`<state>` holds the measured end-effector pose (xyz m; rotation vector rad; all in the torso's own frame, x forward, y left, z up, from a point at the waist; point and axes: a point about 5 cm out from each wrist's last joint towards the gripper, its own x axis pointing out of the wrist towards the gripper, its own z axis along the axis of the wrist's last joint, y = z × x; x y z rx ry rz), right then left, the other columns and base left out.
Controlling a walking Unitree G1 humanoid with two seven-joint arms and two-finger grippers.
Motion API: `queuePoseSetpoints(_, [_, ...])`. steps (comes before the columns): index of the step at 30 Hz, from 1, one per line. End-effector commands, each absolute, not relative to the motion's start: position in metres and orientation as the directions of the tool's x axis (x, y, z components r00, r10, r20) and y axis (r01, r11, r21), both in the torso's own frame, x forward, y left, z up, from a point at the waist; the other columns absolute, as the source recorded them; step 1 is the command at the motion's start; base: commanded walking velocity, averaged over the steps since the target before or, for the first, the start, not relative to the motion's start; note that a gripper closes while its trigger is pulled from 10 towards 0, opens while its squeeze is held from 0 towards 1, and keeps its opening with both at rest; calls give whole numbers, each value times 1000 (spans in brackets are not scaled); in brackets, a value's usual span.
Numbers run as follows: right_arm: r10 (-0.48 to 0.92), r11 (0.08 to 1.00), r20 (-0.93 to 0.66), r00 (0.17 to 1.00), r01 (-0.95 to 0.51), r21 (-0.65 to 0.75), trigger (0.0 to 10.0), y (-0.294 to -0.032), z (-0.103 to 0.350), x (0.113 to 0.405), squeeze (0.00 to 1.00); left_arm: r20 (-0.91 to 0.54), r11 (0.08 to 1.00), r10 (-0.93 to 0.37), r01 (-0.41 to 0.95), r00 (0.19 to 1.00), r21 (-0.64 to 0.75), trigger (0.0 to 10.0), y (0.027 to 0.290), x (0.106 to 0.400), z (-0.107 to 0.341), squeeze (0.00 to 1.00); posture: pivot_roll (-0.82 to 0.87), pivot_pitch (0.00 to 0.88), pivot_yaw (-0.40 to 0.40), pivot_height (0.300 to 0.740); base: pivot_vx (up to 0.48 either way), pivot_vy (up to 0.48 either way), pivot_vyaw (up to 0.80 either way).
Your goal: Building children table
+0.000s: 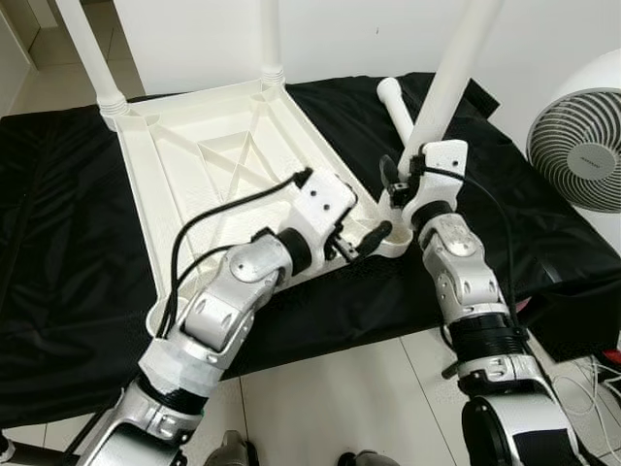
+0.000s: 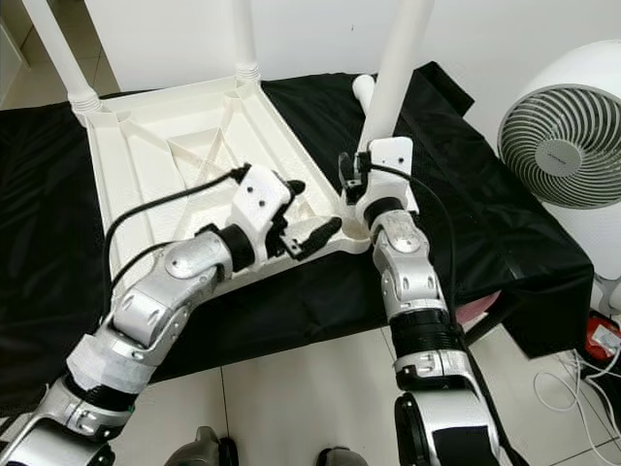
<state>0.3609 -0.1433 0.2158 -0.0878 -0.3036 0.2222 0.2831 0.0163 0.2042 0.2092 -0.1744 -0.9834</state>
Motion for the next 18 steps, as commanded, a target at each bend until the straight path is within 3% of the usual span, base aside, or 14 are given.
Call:
queuePoseSetpoints(1, [256,965,321,912,-220,-142,10000,-141,221,358,0,48,527,-843,806,536,271,10000,13,280,202,0,-46,94,22,740,0,0,0])
queuePoseSetpoints(18, [264,958,185,947,-235,-163,10000,-152,175,357,0,-7,493,-860,833,511,253,10000,11,276,196,0,-41,104,28,740,0,0,0])
